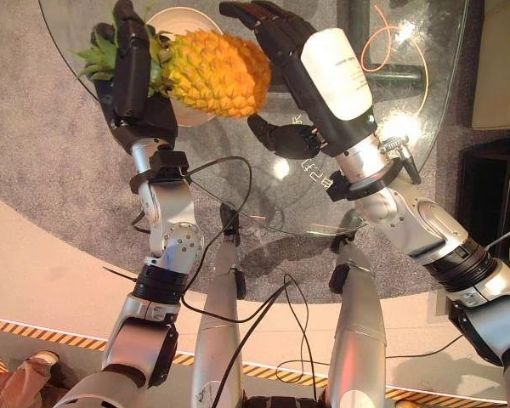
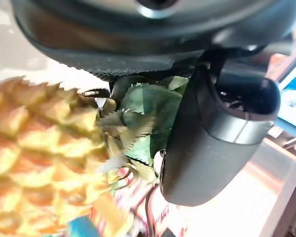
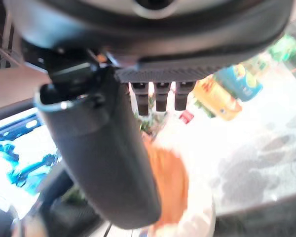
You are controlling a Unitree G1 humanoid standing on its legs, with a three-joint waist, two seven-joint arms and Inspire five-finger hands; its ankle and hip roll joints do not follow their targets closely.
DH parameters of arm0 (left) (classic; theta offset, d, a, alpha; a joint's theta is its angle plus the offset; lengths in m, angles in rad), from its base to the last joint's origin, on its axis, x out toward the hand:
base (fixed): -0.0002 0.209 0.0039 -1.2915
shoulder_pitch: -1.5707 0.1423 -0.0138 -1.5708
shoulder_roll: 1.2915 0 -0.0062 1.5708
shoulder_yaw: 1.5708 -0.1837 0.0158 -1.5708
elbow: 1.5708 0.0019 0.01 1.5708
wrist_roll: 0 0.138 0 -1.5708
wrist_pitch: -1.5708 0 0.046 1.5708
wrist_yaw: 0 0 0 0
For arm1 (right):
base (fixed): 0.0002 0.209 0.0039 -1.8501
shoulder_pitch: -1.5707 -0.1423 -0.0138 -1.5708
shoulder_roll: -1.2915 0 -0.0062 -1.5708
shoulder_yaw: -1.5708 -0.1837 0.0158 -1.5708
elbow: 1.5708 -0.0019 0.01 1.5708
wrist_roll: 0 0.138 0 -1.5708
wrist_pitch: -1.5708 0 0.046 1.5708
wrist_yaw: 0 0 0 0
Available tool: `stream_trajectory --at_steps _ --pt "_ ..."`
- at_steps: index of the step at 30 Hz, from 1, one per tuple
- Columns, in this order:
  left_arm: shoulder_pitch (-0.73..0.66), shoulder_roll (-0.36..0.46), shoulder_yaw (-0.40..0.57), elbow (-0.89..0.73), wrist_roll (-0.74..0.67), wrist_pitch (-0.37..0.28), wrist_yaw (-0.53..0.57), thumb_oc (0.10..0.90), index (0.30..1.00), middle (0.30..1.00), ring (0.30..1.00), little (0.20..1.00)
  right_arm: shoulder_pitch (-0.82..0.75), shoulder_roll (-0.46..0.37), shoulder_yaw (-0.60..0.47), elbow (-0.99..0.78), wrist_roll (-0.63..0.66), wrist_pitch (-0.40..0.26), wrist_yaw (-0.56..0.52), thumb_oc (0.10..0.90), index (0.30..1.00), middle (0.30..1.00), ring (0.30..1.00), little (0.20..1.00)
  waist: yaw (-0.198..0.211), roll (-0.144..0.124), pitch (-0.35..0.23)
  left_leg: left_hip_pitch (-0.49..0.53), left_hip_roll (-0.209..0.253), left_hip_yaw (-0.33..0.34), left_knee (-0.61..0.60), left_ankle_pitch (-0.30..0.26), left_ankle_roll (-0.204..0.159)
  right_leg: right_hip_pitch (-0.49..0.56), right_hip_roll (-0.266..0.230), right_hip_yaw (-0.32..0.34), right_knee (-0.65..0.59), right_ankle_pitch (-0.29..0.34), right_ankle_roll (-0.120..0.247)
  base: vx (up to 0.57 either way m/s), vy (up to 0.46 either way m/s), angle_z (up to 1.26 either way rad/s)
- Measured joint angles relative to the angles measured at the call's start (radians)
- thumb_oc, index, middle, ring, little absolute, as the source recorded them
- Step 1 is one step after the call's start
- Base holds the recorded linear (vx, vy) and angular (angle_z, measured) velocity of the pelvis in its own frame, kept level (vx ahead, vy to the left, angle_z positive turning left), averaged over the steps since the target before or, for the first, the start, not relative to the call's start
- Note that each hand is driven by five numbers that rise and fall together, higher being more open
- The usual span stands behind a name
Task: Pick up the fruit to the plate
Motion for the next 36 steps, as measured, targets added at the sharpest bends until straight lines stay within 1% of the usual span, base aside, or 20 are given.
stream_trajectory --at_steps 2,6,9,14,18,23,26,33,36 --pt "0.005 -0.008 0.021 0.000 0.031 -0.006 0.061 0.100 0.300 0.300 0.300 0.200 0.000 0.000 -0.027 0.000 0.000 0.001 -0.018 0.800 0.900 0.900 0.900 0.900 0.001 0.000 0.000 0.000 0.000 0.000 0.000 0.000 0.000 0.000 0.000 0.000 0.000 0.000 0.000 0.00 0.000 0.00" --pt "0.003 -0.014 0.030 0.000 0.070 -0.023 0.124 0.100 0.300 0.300 0.300 0.200 0.000 0.004 -0.033 0.000 0.000 0.007 -0.022 0.800 0.900 0.900 0.900 0.900 0.002 0.000 0.000 -0.001 0.000 0.000 0.000 0.000 0.000 0.000 0.000 -0.001 0.000 0.000 0.000 0.00 0.000 0.00" --pt "0.002 -0.014 0.029 0.000 0.102 -0.023 0.156 0.100 0.300 0.300 0.300 0.200 0.000 0.012 -0.033 0.000 0.000 0.007 -0.022 0.800 0.900 0.900 0.900 0.900 0.002 0.000 0.000 -0.001 0.000 0.000 0.000 0.000 0.000 -0.001 0.000 0.000 0.000 0.000 0.000 0.00 0.000 0.00" --pt "-0.004 -0.015 0.030 0.000 0.112 -0.024 0.193 0.100 0.300 0.300 0.300 0.200 0.000 0.017 -0.033 0.000 0.001 0.009 -0.023 0.800 0.900 0.900 0.900 0.900 0.001 0.000 0.000 -0.002 0.000 0.000 0.000 0.000 0.000 -0.001 0.000 0.000 0.000 0.000 0.000 0.00 0.000 0.00" --pt "-0.007 -0.015 0.030 0.000 0.151 -0.026 0.207 0.100 0.300 0.300 0.300 0.200 0.001 0.017 -0.034 0.013 0.027 0.028 -0.036 0.800 0.900 0.900 0.900 0.900 0.000 0.000 0.000 -0.002 0.000 0.000 0.000 0.000 0.000 -0.001 0.000 0.000 0.000 0.000 0.000 0.00 0.000 0.00" --pt "-0.011 -0.014 0.032 0.002 0.231 -0.030 0.233 0.100 0.300 0.300 0.300 0.200 0.012 0.020 -0.040 0.062 0.072 0.064 -0.096 0.800 0.900 0.900 0.900 0.900 -0.006 0.000 0.000 -0.002 0.000 0.001 0.000 0.000 0.000 -0.003 0.000 0.001 0.000 0.000 0.000 0.00 0.000 0.00" --pt "-0.012 -0.014 0.033 0.013 0.273 -0.030 0.246 0.100 0.300 0.300 0.300 0.200 0.031 0.031 -0.064 0.100 0.084 0.065 -0.124 0.800 0.900 0.900 0.900 0.900 -0.014 0.000 0.000 -0.002 0.000 0.001 0.000 0.000 0.000 -0.003 0.000 0.002 0.000 0.000 0.000 0.00 0.000 0.00" --pt "-0.018 -0.014 0.041 0.057 0.309 -0.038 0.262 0.100 0.300 0.300 0.300 0.200 0.102 0.036 -0.143 0.167 0.136 0.074 -0.216 0.800 0.900 0.900 0.900 0.900 -0.024 0.000 0.000 -0.002 0.001 0.002 0.000 0.000 0.000 -0.003 0.002 0.003 0.000 0.000 0.000 0.00 0.000 0.00" --pt "-0.018 -0.014 0.051 0.079 0.341 -0.041 0.279 0.100 0.300 0.300 0.300 0.200 0.118 0.056 -0.170 0.198 0.175 0.074 -0.256 0.800 0.900 0.900 0.900 0.900 -0.029 -0.001 0.000 -0.001 0.002 0.003 0.000 0.000 0.000 -0.004 0.003 0.004 0.000 0.001 0.000 0.00 0.000 0.00"
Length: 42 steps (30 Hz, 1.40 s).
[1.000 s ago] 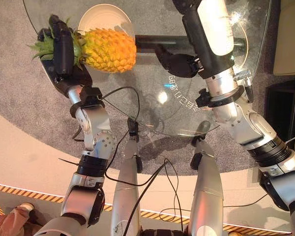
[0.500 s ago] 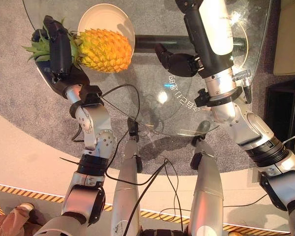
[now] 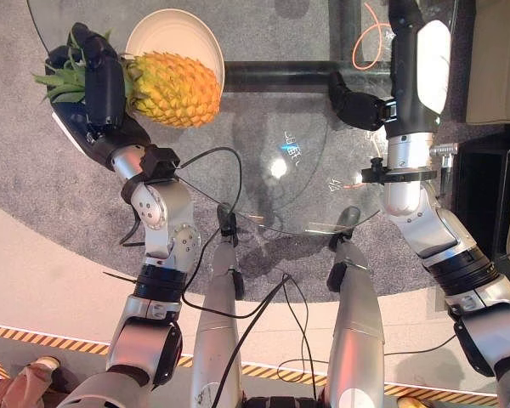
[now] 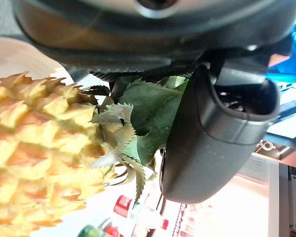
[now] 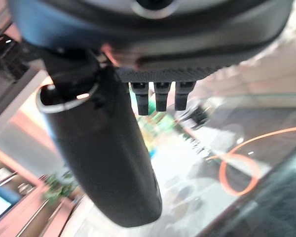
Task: Pick up the fruit to the plate
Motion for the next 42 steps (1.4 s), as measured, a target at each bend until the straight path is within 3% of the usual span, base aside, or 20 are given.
stream_trajectory --at_steps 12,18,24,33,42 --pt "-0.061 0.050 0.009 0.140 0.156 -0.028 0.081 0.100 0.300 0.300 0.300 0.200 0.038 0.011 -0.083 0.211 0.251 -0.003 -0.119 0.800 0.900 0.900 0.900 0.900 -0.019 -0.002 0.000 0.001 0.005 0.012 0.000 0.000 0.000 -0.002 0.007 0.006 -0.013 0.012 -0.002 0.00 0.016 -0.02" --pt "-0.116 0.101 0.008 0.235 0.166 -0.050 0.119 0.100 0.300 0.300 0.300 0.200 0.037 0.044 -0.154 0.437 0.555 -0.101 -0.121 0.800 0.900 0.900 0.900 0.900 -0.020 -0.002 0.000 0.001 0.014 0.018 0.000 0.000 0.000 -0.004 0.017 0.009 -0.023 0.020 -0.006 -0.01 0.015 -0.05" --pt "-0.170 0.131 0.001 0.305 0.176 -0.053 0.151 0.100 0.300 0.300 0.300 0.200 0.021 0.051 -0.170 0.603 0.716 -0.119 -0.111 0.800 0.900 0.900 0.900 0.900 -0.020 -0.002 0.000 0.001 0.022 0.025 -0.001 0.000 -0.001 -0.005 0.027 0.012 -0.035 0.029 -0.008 0.00 -0.009 -0.04" --pt "-0.211 0.173 -0.044 0.356 0.247 -0.053 0.206 0.100 0.300 0.300 0.300 0.200 -0.035 0.052 -0.178 0.799 0.771 -0.116 -0.006 0.800 0.900 0.900 0.900 0.900 -0.020 -0.002 0.000 0.001 0.028 0.025 0.000 0.003 -0.004 -0.005 0.032 0.011 -0.034 0.031 -0.011 0.00 0.000 0.00" --pt "-0.270 0.212 -0.079 0.439 0.330 -0.050 0.263 0.100 0.300 0.300 0.300 0.200 -0.071 0.053 -0.171 0.928 0.758 -0.065 0.118 0.800 0.900 0.900 0.900 0.900 -0.016 -0.003 0.000 0.001 0.028 0.024 0.000 0.003 -0.005 -0.005 0.032 0.011 -0.033 0.031 -0.011 0.00 0.000 0.00"
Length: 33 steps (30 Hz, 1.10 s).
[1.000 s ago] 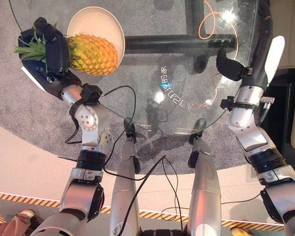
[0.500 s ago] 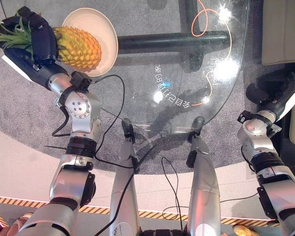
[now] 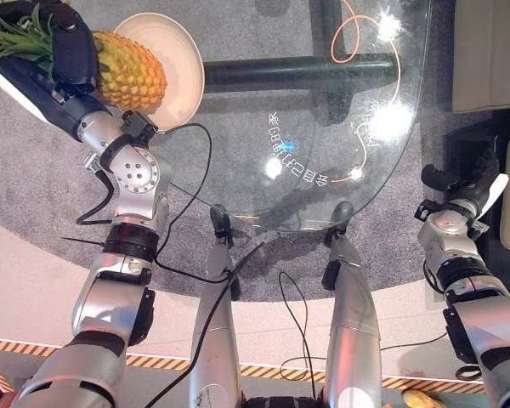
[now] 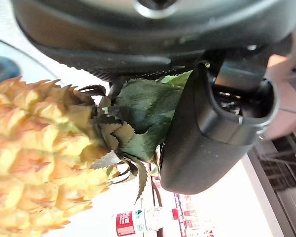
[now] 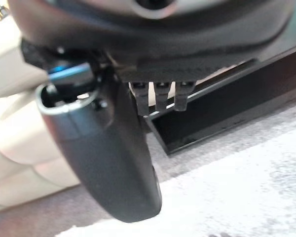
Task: Pick up the fruit to the plate
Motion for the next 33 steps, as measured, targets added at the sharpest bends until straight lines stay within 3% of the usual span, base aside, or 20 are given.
stream_trajectory --at_steps 7,15,33 --pt "-0.038 0.036 -0.066 0.065 0.024 0.007 0.018 0.100 0.300 0.300 0.300 0.200 0.000 0.000 0.001 0.051 -0.001 0.021 0.045 0.800 0.900 0.900 0.900 0.900 -0.002 0.000 0.000 0.000 0.002 0.000 0.009 0.000 0.000 0.000 0.002 0.002 0.003 0.003 -0.003 0.00 0.000 0.00" --pt "-0.047 0.036 -0.078 0.117 0.043 0.012 0.021 0.100 0.300 0.300 0.300 0.200 -0.002 0.009 0.022 0.061 -0.040 0.056 0.095 0.800 0.900 0.900 0.900 0.900 -0.020 -0.003 0.000 0.000 0.004 0.000 0.009 0.000 -0.001 0.000 0.005 0.004 0.001 0.006 -0.004 0.00 0.000 0.00" --pt "-0.121 0.048 -0.135 0.223 0.068 0.029 0.021 0.100 0.300 0.300 0.300 0.200 -0.022 0.028 0.043 0.062 -0.049 0.058 0.114 0.800 0.900 0.900 0.900 0.900 -0.030 -0.005 0.000 -0.001 0.007 0.004 0.009 0.000 -0.001 -0.003 0.011 0.012 -0.003 0.007 -0.004 0.00 0.000 0.00"
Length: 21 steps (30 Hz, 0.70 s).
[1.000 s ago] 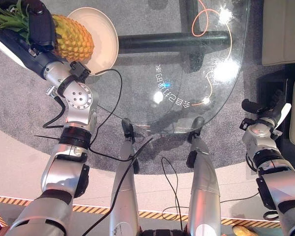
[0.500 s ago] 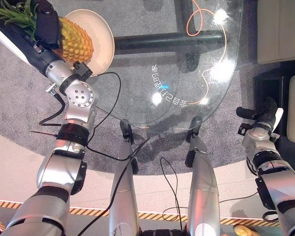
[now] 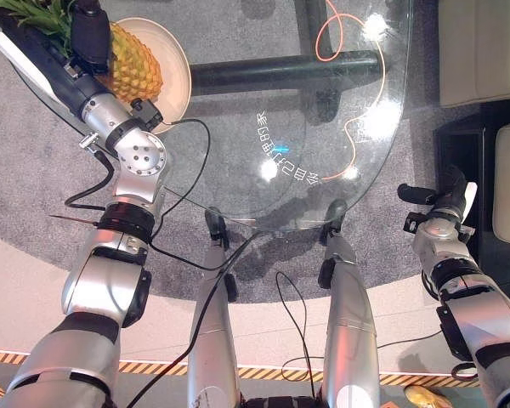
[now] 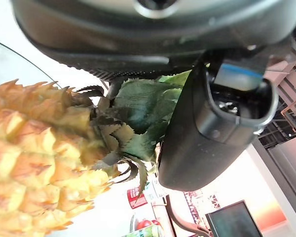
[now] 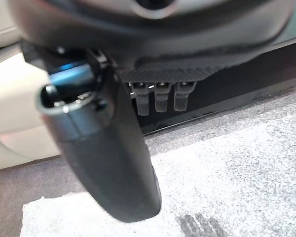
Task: Pick up the fruit to the plate
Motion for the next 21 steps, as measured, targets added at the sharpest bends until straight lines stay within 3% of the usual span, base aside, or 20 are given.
stream_trajectory --at_steps 2,5,8,11,21 --pt "0.000 0.010 -0.021 0.005 0.012 0.010 0.000 0.100 0.300 0.300 0.300 0.200 -0.003 0.000 0.001 0.000 0.000 0.000 0.000 0.800 0.900 0.900 0.900 0.900 0.000 0.000 0.000 0.000 0.000 0.001 0.000 0.000 0.000 -0.001 0.000 0.001 -0.001 0.000 0.000 0.00 0.000 0.00" --pt "0.000 0.018 -0.025 0.011 0.032 0.023 0.000 0.193 0.380 0.380 0.380 0.293 -0.007 0.000 0.001 0.000 0.000 -0.001 0.000 0.800 0.900 0.900 0.900 0.900 -0.001 -0.001 0.000 0.000 0.000 0.006 -0.002 0.000 0.000 -0.004 0.001 0.005 -0.002 0.001 0.000 0.00 0.000 0.00" --pt "0.000 0.018 -0.025 0.013 0.032 0.025 0.000 0.229 0.411 0.411 0.411 0.329 -0.007 0.000 0.003 0.000 0.000 -0.001 0.000 0.800 0.900 0.900 0.900 0.900 -0.001 -0.001 0.000 -0.001 0.001 0.010 -0.005 0.000 0.000 -0.008 0.002 0.007 -0.003 0.002 0.000 0.00 0.003 -0.01" --pt "0.000 0.018 -0.025 0.014 0.032 0.025 -0.001 0.344 0.509 0.509 0.509 0.444 -0.007 0.000 0.003 0.000 0.000 -0.001 0.000 0.800 0.900 0.900 0.900 0.900 -0.003 -0.001 0.000 -0.001 0.002 0.012 -0.008 0.000 0.000 -0.009 0.003 0.007 -0.006 0.003 0.000 0.00 0.000 0.00" --pt "-0.022 0.019 -0.026 0.052 0.033 0.033 -0.004 0.545 0.681 0.681 0.681 0.645 -0.022 0.000 0.016 0.001 0.000 -0.003 0.000 0.800 0.900 0.900 0.900 0.900 -0.005 -0.002 0.000 -0.001 0.003 0.014 -0.012 0.000 0.000 -0.010 0.004 0.007 -0.011 0.004 0.000 0.00 0.000 0.00"
